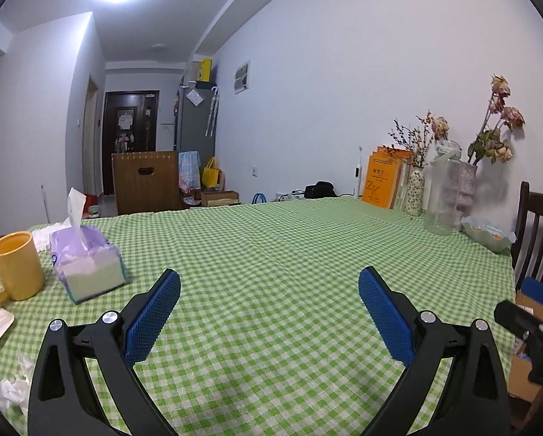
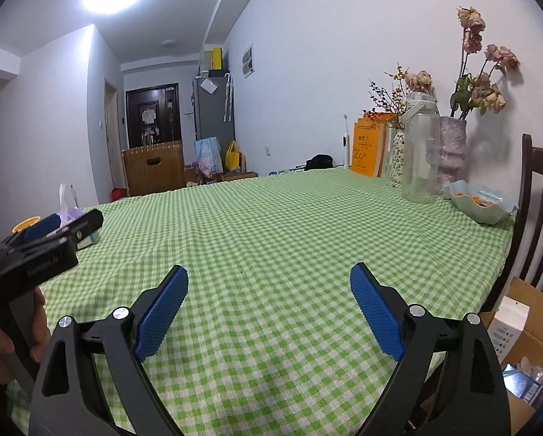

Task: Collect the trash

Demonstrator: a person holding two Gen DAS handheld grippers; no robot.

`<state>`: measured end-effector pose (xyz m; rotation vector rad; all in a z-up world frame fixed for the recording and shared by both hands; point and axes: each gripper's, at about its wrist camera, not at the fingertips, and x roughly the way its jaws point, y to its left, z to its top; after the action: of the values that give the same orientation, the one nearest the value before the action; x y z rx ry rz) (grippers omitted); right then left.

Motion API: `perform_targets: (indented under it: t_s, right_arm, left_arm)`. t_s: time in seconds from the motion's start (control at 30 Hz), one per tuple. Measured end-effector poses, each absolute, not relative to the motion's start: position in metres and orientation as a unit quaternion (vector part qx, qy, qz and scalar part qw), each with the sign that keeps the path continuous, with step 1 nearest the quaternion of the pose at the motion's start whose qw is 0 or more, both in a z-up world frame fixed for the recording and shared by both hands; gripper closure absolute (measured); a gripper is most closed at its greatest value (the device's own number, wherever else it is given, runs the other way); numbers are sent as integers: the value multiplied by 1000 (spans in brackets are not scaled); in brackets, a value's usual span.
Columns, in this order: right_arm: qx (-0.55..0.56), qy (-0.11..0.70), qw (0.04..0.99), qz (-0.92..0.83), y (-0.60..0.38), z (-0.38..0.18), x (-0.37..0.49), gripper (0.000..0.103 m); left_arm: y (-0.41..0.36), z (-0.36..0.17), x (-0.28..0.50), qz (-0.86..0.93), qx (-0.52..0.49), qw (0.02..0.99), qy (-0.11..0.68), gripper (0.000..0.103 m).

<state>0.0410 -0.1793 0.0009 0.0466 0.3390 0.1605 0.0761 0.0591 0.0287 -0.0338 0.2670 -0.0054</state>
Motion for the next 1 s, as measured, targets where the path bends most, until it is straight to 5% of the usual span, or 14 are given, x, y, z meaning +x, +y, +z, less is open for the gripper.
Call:
perform_targets:
  t_s: [1.0]
  right_arm:
    - [38,167,982,80,-189,3,39,16]
  left_arm:
    - [53,28,74,31,1,989,146,8]
